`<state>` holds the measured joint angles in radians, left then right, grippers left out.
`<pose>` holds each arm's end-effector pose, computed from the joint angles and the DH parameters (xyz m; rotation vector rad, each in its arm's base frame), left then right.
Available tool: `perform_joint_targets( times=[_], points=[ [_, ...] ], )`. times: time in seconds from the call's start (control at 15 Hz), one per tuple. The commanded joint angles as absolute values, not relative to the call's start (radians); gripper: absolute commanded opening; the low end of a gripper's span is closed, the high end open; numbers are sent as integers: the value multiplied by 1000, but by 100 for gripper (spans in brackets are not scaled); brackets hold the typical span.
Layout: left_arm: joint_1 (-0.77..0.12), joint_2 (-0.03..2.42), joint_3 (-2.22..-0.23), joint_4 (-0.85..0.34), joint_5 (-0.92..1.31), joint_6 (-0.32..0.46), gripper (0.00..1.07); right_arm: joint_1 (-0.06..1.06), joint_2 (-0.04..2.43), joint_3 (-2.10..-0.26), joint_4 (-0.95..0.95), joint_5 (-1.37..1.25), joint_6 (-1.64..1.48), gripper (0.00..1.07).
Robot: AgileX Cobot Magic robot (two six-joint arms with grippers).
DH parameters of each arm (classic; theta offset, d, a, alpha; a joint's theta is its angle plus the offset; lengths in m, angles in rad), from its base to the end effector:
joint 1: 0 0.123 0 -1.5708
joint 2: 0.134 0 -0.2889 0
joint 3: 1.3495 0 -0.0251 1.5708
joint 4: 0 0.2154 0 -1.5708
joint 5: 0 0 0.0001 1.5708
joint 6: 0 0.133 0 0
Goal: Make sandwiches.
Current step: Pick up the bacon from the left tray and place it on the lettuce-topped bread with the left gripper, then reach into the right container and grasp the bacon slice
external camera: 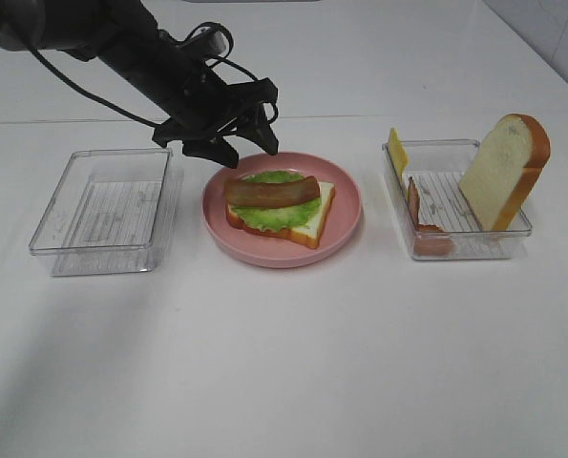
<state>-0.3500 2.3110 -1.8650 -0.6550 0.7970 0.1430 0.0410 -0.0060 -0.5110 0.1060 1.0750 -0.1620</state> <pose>0.4428 -0.2234 0.1529 0.1672 2.6785 -0.8263 -0.0059 0.0121 0.2431 -0.2133 2.0261 0.0508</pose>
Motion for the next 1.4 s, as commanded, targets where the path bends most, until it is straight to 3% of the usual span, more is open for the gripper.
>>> perform_joint_targets(
  times=[0.07, 0.33, 0.67, 1.0, 1.33, 1.4],
  points=[
    [-348, 2267, -1866, -577, 769, 138, 73, 36, -18, -507, 105, 1065, -155, 74],
    [-348, 2133, -1867, -354, 861, 131, 73, 36, -18, -507, 105, 1065, -155, 74],
    [-348, 1939, -1867, -152, 1057, 0, 73, 36, -18, -507, 105, 1065, -155, 74],
    [-348, 1747, -1848, -91, 1282, -20, 73, 36, -18, -507, 105, 1065, -155, 74],
    [-355, 1456, -1528, -90, 1277, -23, 73, 36, -18, -507, 105, 1065, -155, 74],
    [-355, 1305, -1330, -90, 1235, -23, 73, 36, -18, -507, 105, 1065, -155, 74]
  ],
)
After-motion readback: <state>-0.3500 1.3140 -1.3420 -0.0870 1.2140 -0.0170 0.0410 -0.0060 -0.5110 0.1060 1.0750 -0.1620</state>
